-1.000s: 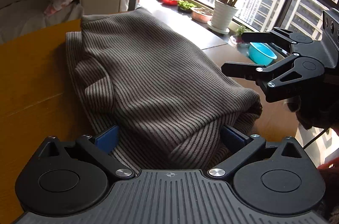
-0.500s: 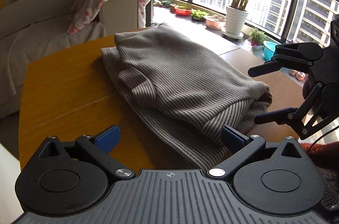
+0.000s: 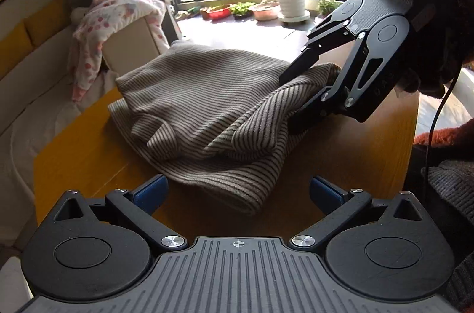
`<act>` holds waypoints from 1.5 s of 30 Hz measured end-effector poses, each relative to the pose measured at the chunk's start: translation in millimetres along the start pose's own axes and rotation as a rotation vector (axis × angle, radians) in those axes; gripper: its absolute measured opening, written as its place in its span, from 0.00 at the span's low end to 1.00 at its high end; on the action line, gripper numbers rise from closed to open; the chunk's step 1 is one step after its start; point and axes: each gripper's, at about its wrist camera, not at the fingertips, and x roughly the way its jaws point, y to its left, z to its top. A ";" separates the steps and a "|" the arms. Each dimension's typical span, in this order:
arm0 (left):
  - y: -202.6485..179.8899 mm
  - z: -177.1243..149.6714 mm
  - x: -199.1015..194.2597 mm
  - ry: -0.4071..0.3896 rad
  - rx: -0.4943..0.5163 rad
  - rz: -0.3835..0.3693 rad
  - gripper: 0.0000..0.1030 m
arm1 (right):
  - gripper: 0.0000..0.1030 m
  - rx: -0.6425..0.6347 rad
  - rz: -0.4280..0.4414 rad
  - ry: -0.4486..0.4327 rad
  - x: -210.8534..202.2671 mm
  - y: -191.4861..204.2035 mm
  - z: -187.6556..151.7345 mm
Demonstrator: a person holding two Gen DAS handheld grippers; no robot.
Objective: Fold clothes
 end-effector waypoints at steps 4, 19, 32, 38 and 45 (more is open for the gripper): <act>-15.7 1.4 15.1 -0.050 0.159 0.152 1.00 | 0.74 -0.126 -0.047 -0.023 -4.8 17.0 -7.6; 44.3 22.5 27.1 -0.071 -0.352 -0.067 1.00 | 0.38 -0.587 -0.405 -0.132 17.5 40.2 -31.7; 104.9 34.7 7.8 -0.274 -0.652 -0.346 0.83 | 0.25 -0.596 -0.170 0.083 -90.4 53.0 3.9; 124.7 49.2 84.4 -0.169 -0.770 -0.519 0.64 | 0.25 -0.702 -0.095 0.123 -131.6 69.5 39.6; 141.0 23.3 142.0 -0.060 -0.852 -0.672 0.56 | 0.29 -0.689 0.005 0.184 -70.0 6.4 87.3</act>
